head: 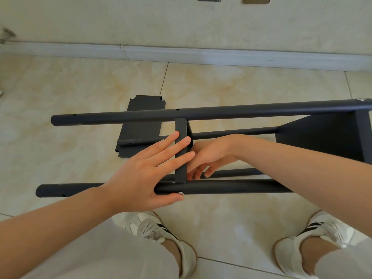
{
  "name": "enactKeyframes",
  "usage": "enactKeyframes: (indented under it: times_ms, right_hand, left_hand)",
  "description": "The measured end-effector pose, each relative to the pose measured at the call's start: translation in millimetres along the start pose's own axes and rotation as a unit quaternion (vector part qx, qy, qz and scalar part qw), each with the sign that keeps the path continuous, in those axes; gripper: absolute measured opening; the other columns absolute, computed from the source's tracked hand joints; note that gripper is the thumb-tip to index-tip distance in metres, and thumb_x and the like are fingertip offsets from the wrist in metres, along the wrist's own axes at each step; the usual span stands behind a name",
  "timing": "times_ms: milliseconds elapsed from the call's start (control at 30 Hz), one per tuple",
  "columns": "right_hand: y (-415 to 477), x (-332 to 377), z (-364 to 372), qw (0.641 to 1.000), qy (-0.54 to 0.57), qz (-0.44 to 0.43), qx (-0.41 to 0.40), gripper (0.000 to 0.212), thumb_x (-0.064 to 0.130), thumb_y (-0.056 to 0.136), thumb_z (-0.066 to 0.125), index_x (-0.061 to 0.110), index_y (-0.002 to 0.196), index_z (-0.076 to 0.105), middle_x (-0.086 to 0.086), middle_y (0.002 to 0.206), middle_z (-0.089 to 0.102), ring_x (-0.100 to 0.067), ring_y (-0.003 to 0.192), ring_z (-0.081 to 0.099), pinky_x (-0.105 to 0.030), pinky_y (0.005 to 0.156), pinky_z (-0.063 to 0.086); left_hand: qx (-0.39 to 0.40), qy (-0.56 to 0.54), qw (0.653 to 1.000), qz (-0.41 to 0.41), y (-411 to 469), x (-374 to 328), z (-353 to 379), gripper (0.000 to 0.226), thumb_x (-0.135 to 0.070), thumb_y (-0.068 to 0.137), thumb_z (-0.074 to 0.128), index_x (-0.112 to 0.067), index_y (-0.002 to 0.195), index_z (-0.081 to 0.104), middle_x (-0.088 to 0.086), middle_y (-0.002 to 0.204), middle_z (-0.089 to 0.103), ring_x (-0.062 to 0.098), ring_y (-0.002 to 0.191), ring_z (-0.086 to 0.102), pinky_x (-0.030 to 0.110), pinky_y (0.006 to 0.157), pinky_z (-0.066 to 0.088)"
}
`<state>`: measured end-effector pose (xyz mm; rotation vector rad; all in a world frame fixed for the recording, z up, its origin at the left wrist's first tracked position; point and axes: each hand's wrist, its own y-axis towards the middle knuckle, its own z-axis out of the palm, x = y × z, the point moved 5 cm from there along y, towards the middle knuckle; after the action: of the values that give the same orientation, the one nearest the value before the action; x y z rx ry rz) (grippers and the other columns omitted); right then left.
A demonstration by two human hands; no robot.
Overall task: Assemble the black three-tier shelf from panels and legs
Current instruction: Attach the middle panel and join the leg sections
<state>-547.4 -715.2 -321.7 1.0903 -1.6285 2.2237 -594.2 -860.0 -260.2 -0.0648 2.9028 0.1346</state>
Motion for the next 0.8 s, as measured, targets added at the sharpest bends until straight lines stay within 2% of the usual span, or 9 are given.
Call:
enactKeyframes:
  times_ms: [100,267,400,500,567,700,800]
  right_hand:
    - [-1.2,-1.4,1.4,0.999,0.029,-0.003,0.024,0.012,0.017,0.095,0.064,0.012,0.103,0.07,-0.004,0.094,0.069,-0.018,0.086,0.058,-0.032,0.082,0.046]
    - [-1.5,-3.6,-1.2,1.0,0.012,0.002,-0.014,0.028,0.029,0.096,0.062,0.008,0.112,0.071,-0.001,0.091,0.071,-0.016,0.082,0.057,-0.03,0.081,0.048]
    - [-4.6,-1.1,2.3,0.999,0.039,-0.017,0.004,0.017,0.02,0.096,0.062,0.009,0.106,0.07,-0.003,0.09,0.069,-0.019,0.086,0.059,-0.032,0.084,0.049]
    - [-5.0,-1.4,3.5,1.0,0.005,-0.013,-0.019,0.032,0.028,0.098,0.059,0.001,0.114,0.068,-0.008,0.093,0.066,-0.02,0.086,0.059,-0.031,0.083,0.05]
    - [-5.4,-1.4,5.1,1.0,-0.01,-0.01,-0.021,0.039,0.034,0.098,0.058,0.002,0.117,0.067,-0.008,0.096,0.068,-0.019,0.086,0.06,-0.031,0.083,0.051]
    - [-5.8,-1.3,6.4,0.999,0.043,-0.032,0.005,0.028,0.02,0.098,0.059,0.005,0.121,0.065,-0.011,0.108,0.069,-0.021,0.096,0.064,-0.038,0.095,0.052]
    - [-5.0,-2.2,4.5,0.999,0.043,-0.033,0.007,0.02,0.017,0.098,0.059,0.005,0.112,0.067,-0.006,0.096,0.069,-0.019,0.09,0.064,-0.035,0.091,0.052]
  left_hand:
    - [0.001,-0.008,1.0,0.0,0.0,0.7,0.7,0.081,-0.062,0.091,0.059,-0.023,0.157,0.032,0.0,0.167,0.023,0.023,0.156,0.013,0.041,0.12,0.027]
    - [-0.002,-0.012,1.0,0.001,-0.1,0.1,0.7,0.08,-0.061,0.091,0.059,-0.023,0.156,0.033,0.0,0.167,0.024,0.023,0.156,0.014,0.041,0.12,0.029]
    - [0.001,-0.008,1.0,-0.002,0.2,0.2,0.5,0.08,-0.062,0.091,0.058,-0.022,0.156,0.035,0.0,0.167,0.024,0.023,0.156,0.014,0.041,0.12,0.029]
    - [-0.002,-0.01,1.0,0.001,0.2,-0.5,-0.4,0.08,-0.061,0.09,0.059,-0.022,0.156,0.034,0.001,0.167,0.025,0.023,0.156,0.015,0.041,0.12,0.03]
    - [-0.003,-0.011,1.0,0.001,0.3,-0.6,-0.4,0.08,-0.061,0.09,0.059,-0.023,0.156,0.033,0.001,0.167,0.025,0.023,0.156,0.015,0.042,0.119,0.03]
    - [-0.004,-0.013,1.0,0.001,0.8,-0.8,-1.0,0.08,-0.06,0.09,0.059,-0.022,0.156,0.032,0.001,0.166,0.025,0.023,0.156,0.015,0.042,0.119,0.03]
    - [-0.001,-0.012,1.0,0.0,0.7,-1.2,-1.6,0.079,-0.06,0.09,0.059,-0.021,0.155,0.035,0.003,0.166,0.027,0.024,0.156,0.015,0.043,0.119,0.03]
